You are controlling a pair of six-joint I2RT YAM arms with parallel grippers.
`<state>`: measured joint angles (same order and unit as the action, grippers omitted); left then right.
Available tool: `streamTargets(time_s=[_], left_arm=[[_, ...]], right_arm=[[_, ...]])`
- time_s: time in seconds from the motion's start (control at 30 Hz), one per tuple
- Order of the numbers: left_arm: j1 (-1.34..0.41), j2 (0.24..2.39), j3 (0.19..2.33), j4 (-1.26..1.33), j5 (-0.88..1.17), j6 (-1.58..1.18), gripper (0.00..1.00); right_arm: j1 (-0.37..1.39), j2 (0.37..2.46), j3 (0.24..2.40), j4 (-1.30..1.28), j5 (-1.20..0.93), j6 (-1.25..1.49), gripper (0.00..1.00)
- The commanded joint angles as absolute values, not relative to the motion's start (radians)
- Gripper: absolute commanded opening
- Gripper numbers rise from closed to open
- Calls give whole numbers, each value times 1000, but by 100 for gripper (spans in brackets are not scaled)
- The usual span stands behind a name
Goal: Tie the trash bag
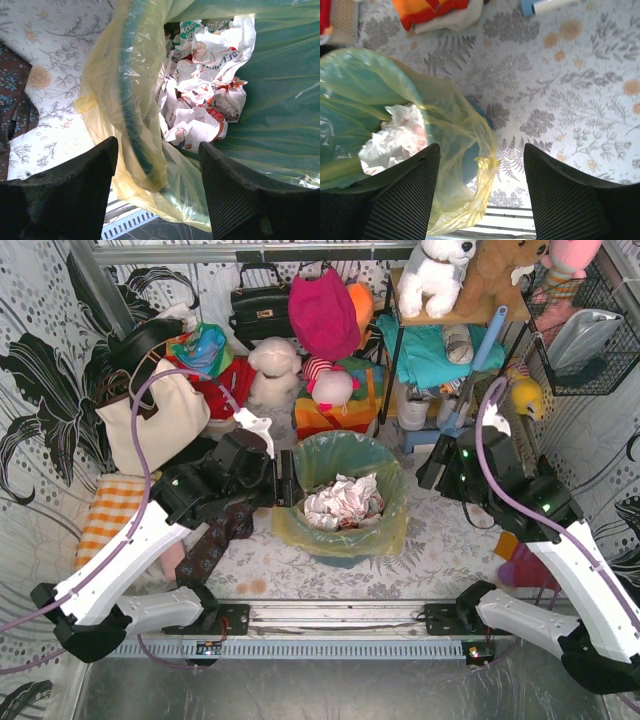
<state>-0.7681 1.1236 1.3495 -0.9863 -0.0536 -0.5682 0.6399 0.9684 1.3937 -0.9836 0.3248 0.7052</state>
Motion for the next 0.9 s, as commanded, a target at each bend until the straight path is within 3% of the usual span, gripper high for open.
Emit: streamTargets(time_s=[0.0,0.23,0.43,0.73,0.87], left_arm=[[-771,1074,1367,-980,-123,-575,76],[-772,1065,1360,-962,-126,-584,77],[-772,1105,1373,-972,-96,-577,77],[-772,1117,1385,-974,-101,-569,78],[-771,1125,1381,-977,-100,-570,77]], right_arm=[[630,914,1259,-998,270,809,65],[631,783,1016,-911,131,914,49],[630,775,881,-750,-3,952,48],[631,814,798,-664,4,939,48],[631,823,764,-701,41,936,43]])
